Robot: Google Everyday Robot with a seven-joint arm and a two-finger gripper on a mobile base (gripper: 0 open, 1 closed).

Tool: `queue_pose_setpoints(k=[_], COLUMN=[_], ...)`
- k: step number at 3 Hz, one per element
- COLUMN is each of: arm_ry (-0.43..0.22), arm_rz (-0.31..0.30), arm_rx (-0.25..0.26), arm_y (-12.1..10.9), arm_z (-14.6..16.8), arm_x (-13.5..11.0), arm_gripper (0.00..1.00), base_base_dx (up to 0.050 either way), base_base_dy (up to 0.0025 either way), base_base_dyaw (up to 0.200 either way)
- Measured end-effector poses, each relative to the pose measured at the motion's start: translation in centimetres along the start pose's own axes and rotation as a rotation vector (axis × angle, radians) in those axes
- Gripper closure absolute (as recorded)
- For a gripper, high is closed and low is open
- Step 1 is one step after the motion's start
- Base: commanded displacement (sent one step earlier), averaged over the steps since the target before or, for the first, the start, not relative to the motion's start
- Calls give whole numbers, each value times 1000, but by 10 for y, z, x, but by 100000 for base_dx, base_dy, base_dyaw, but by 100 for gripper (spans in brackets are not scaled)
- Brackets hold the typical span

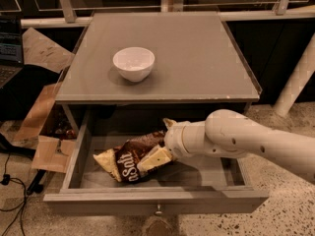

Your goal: Pick brown chip bag from top drawer and place on counter

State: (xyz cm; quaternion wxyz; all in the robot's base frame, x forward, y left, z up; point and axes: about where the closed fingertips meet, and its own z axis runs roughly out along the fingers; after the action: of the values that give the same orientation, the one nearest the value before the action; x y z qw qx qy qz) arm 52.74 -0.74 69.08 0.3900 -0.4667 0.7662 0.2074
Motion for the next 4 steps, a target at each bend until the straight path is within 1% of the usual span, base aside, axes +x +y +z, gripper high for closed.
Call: queue_pose_setpoints(k=[1, 4], arm_ry=[-1, -1], arm_rz=[1, 1], arm_rx=[-4, -4], arm_y=[1, 1], arm_z=[2, 2], arm_x=[0, 0], arm_gripper=[18, 88], base_base_dx=[0, 0], base_base_dy=[0, 0], base_base_dyaw=[0, 0])
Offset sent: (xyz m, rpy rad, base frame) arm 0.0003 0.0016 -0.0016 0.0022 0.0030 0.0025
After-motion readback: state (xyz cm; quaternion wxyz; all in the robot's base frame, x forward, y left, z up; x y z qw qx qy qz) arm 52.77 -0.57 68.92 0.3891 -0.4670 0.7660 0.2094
